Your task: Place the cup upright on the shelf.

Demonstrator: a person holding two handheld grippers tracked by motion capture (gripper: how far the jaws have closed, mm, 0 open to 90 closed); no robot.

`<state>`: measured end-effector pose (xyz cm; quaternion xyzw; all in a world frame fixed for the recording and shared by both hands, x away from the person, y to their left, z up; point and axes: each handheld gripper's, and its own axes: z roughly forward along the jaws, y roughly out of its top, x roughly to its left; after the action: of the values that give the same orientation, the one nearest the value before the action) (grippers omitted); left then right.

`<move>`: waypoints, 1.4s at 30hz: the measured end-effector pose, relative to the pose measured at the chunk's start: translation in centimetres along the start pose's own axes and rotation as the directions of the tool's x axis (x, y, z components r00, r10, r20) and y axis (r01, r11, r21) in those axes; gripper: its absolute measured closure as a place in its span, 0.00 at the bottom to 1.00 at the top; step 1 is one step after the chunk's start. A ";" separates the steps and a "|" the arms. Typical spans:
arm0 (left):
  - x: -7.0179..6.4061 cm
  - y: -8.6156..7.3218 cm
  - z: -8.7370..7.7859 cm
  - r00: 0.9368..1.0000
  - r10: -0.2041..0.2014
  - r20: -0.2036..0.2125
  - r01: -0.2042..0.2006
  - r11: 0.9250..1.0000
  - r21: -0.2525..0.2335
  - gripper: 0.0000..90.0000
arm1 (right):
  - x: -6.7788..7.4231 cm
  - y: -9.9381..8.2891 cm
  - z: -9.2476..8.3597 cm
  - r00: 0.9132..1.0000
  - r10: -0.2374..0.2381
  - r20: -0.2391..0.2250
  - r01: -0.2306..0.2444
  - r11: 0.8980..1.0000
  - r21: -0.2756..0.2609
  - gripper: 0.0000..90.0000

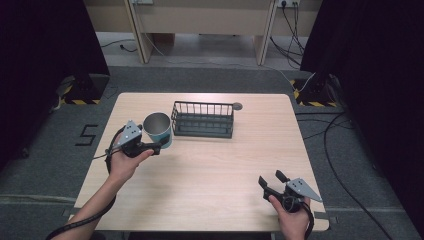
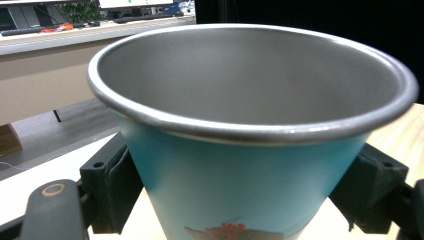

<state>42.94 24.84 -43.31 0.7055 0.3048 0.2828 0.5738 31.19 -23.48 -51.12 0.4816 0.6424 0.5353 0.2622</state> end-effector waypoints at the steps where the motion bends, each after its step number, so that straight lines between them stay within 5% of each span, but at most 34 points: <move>1: 0.0 0.1 0.1 1.000 -0.002 0.000 0.002 1.000 0.000 0.19 | 0.0 0.0 0.0 1.000 0.000 0.000 0.000 1.000 0.000 0.29; 42: -0.3 1.7 4.4 1.000 -0.014 0.018 0.014 1.000 -0.002 0.19 | 0.0 -0.1 0.0 1.000 -0.002 -0.002 0.002 1.000 0.002 0.30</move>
<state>46.23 21.58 -42.41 0.7053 0.3044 0.2726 0.5793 31.20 -23.51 -51.19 0.4804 0.6437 0.5351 0.2617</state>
